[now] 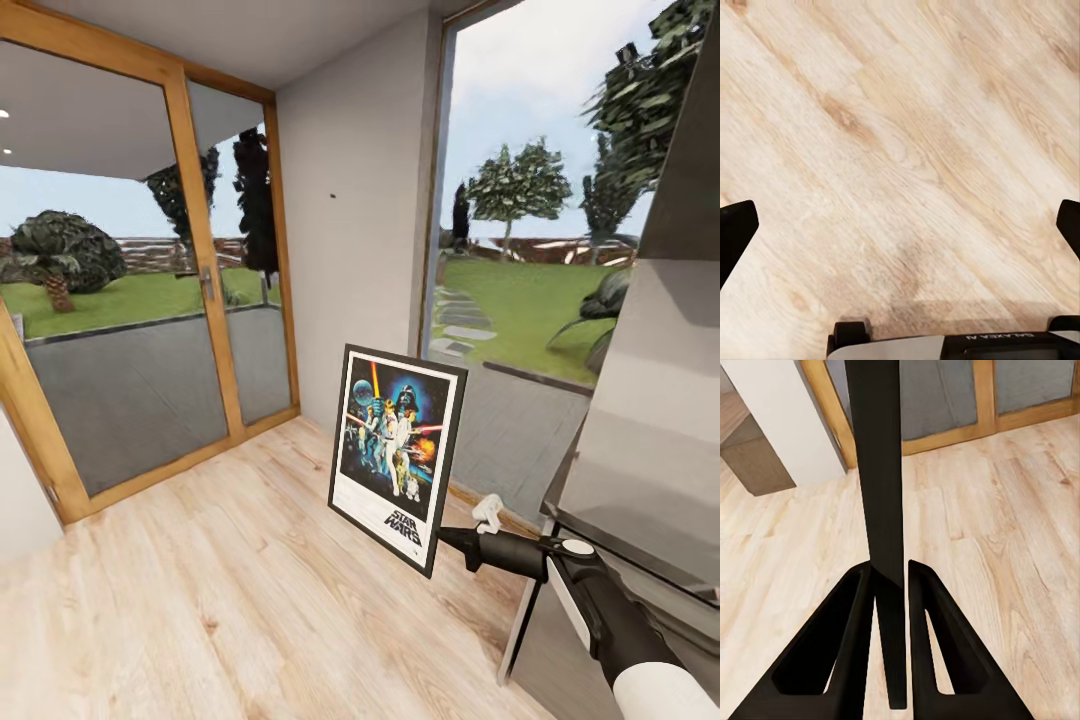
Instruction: Pick up the poster from the kitchen countertop and hang it on one of the wall nails in the kitchen.
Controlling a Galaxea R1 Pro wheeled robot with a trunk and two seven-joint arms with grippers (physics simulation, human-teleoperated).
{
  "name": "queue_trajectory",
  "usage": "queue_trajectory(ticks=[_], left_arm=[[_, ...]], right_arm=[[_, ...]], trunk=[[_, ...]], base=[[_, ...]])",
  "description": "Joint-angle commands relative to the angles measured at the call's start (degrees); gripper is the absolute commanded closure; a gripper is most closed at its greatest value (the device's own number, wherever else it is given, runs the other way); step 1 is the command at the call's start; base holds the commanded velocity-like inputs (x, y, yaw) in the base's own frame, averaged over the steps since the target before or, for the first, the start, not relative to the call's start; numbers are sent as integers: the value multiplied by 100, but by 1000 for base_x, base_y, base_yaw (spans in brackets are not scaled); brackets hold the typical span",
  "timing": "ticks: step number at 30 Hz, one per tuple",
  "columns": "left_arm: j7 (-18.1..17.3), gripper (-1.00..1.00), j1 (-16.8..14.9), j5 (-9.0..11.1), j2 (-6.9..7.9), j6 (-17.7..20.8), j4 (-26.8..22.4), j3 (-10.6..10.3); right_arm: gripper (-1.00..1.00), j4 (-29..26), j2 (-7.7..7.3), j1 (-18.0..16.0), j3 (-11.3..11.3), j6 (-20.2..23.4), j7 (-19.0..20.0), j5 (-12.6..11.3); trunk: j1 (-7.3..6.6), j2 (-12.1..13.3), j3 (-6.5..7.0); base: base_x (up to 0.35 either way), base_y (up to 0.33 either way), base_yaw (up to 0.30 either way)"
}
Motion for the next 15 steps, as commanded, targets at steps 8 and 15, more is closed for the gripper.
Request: queue_trajectory(ticks=[8, 15], left_arm=[[-28, -100, 0, 16, -1, 10, -5, 11], [-28, -100, 0, 16, -1, 10, -13, 11]], right_arm=[[100, -5, 2, -2, -13, 44, 35, -6], [100, -5, 2, -3, -13, 41, 35, -6]], trunk=[[-175, 318, 138], [-329, 598, 264]], base=[[0, 0, 0], [0, 0, 0]])
